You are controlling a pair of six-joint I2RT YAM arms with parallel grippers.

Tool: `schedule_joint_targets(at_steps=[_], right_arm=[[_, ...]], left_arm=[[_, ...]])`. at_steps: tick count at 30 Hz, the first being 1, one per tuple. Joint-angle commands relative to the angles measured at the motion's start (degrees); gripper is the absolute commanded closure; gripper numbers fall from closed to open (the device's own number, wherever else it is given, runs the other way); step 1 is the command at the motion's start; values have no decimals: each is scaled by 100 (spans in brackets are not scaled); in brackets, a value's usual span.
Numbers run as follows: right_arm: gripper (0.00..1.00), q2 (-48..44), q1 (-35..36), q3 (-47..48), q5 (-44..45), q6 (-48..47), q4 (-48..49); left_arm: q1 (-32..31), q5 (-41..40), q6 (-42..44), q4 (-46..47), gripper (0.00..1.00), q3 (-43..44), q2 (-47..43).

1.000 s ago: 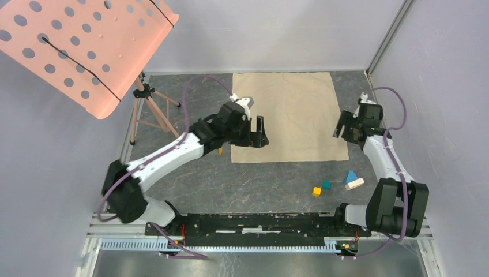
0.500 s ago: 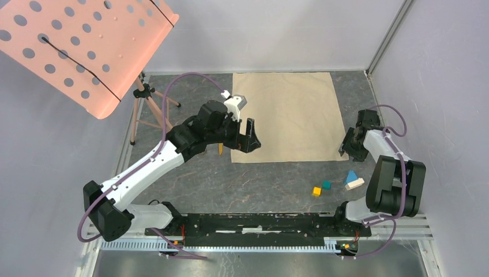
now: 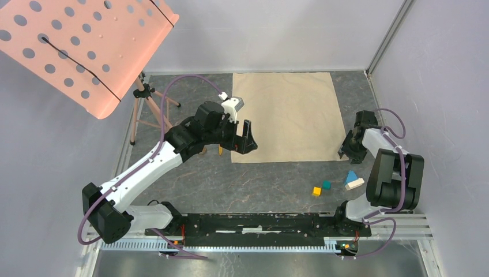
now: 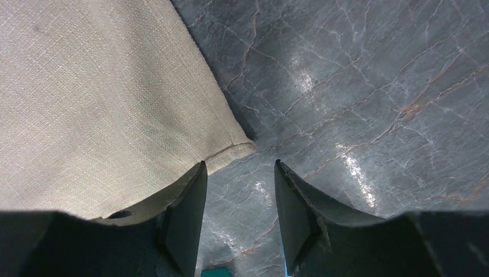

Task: Fold the napkin into a case and place the utensils inside
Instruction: Pick up the flattened napkin from the center of the board.

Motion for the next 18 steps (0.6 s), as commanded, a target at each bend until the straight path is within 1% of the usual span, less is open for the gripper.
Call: schedule_joint_targets(at_steps=[1, 12, 18], right_arm=[[47, 62, 40, 105, 173, 188, 139], [47, 43, 38, 316, 163, 266, 164], [47, 277, 45, 285, 112, 294, 274]], left_arm=[[53, 195, 207, 129, 0, -30, -88], [124, 279, 177, 183, 0, -83, -30], [153, 342, 159, 217, 0, -109, -12]])
